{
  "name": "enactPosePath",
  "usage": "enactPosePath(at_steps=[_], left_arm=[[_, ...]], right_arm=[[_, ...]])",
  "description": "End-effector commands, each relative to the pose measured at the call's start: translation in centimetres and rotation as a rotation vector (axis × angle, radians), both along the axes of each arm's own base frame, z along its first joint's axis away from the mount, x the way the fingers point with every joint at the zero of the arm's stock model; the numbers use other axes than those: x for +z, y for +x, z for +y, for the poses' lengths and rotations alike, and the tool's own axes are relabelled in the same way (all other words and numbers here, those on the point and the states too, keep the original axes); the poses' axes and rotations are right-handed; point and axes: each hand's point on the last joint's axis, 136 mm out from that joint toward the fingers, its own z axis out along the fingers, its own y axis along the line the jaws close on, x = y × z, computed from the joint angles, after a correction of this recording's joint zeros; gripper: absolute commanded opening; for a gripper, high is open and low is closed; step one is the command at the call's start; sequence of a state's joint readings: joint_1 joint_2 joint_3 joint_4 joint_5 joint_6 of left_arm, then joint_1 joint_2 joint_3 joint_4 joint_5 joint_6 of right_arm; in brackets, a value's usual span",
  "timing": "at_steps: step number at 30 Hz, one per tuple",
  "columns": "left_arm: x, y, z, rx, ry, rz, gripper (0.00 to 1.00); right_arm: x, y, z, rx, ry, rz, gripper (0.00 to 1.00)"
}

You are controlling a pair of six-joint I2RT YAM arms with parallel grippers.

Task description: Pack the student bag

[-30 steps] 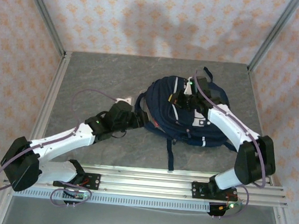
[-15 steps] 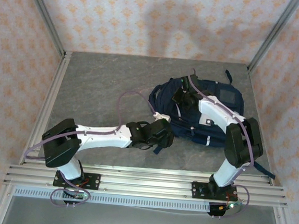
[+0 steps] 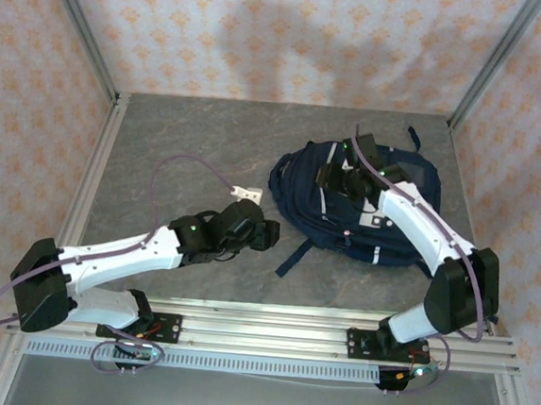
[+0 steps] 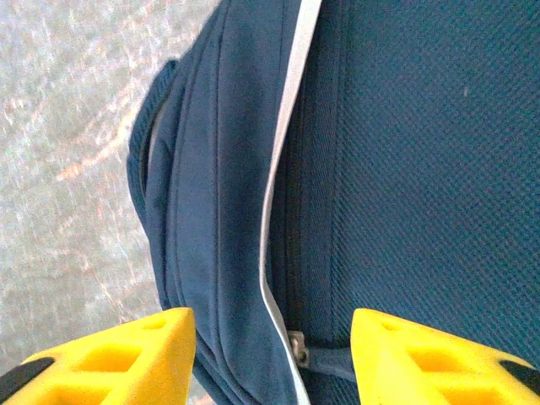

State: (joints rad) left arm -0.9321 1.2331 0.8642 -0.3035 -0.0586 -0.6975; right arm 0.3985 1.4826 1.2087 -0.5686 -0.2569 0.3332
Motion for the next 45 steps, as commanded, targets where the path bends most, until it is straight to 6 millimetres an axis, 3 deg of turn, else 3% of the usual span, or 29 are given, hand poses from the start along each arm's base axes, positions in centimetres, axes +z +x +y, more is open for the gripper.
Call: enactPosePath(at_steps=[1,4,12,14,15,16,23,28,38,45], left_arm=[[-0.3,-0.6,1.0,-0.013,0.023,0.006,0.57],[-0.2,-0.9,1.1,-0.021,0.01,0.006,0.57],[-0.9,-1.3,1.2,-0.023,-0.011,0.016,0.57],[-1.3,-1.3,1.2,-0.021,-0.008,0.017,0.57],[-1.6,-1.3,1.2,-0.022,-0.003,0.019,0.57],[-1.8,-1.3,0.9,-0.03,0.002,0.022,0.57],[-2.8,-1.1,-2.7,-0.11,0.153,-0.02,0.61],[-3.8,0.0,-5.3,-0.12,0.184,-0.065,0.61],[-3.6,0.6,-11.3,-0.295,0.247,-0.277,0.63],[-5.7,1.1,-14.0,-0.309,0.285,-0.278,0.63]], right_arm=[[-2.2,-1.9,0.2,0.097,-0.026,0.071,0.51],[-3.4,-2.1,1.1,0.136,-0.003,0.117,0.49],[-6.6,-1.5,2.4,0.174,0.012,0.193,0.27],[-6.8,-1.5,3.3,0.202,0.057,0.203,0.18],[-6.7,-1.4,3.6,0.207,0.068,0.206,0.09],[-6.4,-1.3,3.7,0.203,0.076,0.2,0.0],[0.2,-0.5,2.6,0.091,0.156,0.04,0.0],[4.0,-0.5,1.8,0.026,0.243,-0.025,0.0],[6.4,0.2,0.9,-0.055,0.363,-0.041,0.0],[7.4,0.6,0.6,-0.088,0.406,-0.051,0.0]])
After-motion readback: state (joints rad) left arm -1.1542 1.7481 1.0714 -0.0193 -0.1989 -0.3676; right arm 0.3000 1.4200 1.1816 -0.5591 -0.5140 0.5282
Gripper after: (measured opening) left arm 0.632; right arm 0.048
